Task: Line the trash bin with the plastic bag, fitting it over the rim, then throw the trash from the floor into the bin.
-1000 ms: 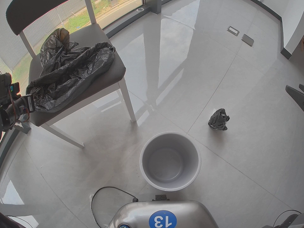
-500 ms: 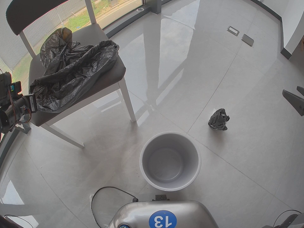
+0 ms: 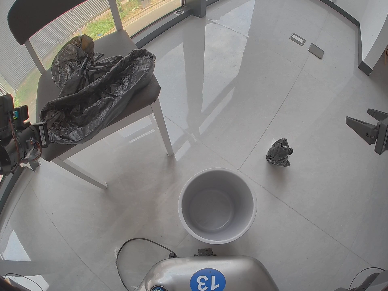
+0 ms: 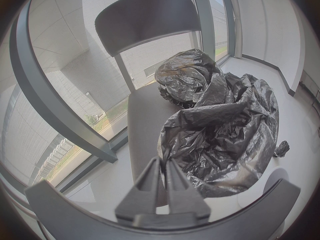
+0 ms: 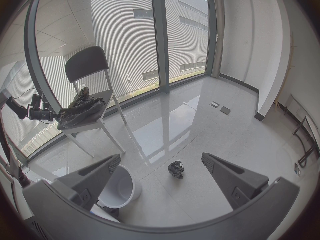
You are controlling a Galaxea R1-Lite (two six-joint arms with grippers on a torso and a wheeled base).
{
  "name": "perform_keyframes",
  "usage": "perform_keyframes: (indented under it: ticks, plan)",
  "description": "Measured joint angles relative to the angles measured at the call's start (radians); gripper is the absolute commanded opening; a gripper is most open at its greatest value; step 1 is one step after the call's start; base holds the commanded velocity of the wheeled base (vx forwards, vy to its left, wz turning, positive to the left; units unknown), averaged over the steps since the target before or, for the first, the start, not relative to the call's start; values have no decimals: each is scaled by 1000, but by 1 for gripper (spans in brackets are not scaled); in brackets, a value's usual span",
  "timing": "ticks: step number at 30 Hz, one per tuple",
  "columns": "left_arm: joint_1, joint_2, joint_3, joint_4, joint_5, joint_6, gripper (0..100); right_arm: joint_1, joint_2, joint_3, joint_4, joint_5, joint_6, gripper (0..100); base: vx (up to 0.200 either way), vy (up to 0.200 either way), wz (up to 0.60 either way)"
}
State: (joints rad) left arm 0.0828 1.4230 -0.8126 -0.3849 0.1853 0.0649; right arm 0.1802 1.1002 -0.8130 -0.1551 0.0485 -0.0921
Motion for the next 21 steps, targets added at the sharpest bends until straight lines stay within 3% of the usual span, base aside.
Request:
perform_keyframes:
  ticks: [21]
  plan:
    - [-16, 59, -39, -2, 2, -5, 100, 8, 20, -34, 1, 0, -41, 100, 0, 0, 0]
